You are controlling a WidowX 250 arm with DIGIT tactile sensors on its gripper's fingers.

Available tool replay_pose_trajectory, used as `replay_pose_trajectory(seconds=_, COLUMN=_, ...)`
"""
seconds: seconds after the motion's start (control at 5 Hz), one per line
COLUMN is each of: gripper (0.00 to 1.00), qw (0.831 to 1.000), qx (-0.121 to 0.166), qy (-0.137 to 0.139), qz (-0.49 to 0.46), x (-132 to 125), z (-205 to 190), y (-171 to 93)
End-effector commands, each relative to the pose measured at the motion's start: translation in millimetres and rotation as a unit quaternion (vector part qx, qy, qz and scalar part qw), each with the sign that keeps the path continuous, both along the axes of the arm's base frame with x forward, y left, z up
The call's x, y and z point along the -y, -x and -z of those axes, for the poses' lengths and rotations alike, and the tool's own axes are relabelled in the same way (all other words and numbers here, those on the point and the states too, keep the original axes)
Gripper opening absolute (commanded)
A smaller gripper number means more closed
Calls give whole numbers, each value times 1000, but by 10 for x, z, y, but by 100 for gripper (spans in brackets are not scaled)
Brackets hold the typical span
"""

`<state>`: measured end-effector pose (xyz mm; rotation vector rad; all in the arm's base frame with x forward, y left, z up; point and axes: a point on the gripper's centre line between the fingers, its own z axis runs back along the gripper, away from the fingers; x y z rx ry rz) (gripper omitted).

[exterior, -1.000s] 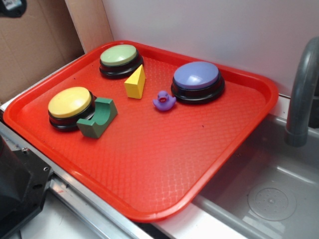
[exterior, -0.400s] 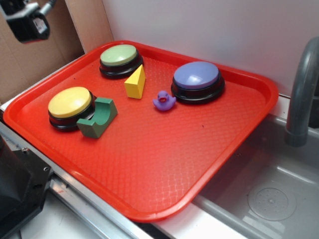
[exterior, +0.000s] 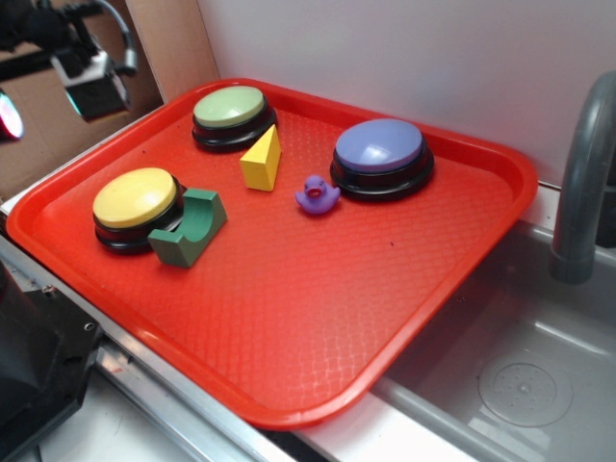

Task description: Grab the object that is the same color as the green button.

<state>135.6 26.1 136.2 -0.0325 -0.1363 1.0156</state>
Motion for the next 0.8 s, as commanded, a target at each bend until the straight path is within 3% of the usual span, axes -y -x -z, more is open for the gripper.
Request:
replay_pose_trajectory(seconds=0.0, gripper=100, qw=1000, qx=8, qy=-13, qz=3, x=130, z=406, y=-231)
replay_pose_trajectory(seconds=0.6, gripper=100, qw=999, qx=-26, qy=-15, qz=30, x=211, z=950, y=-353)
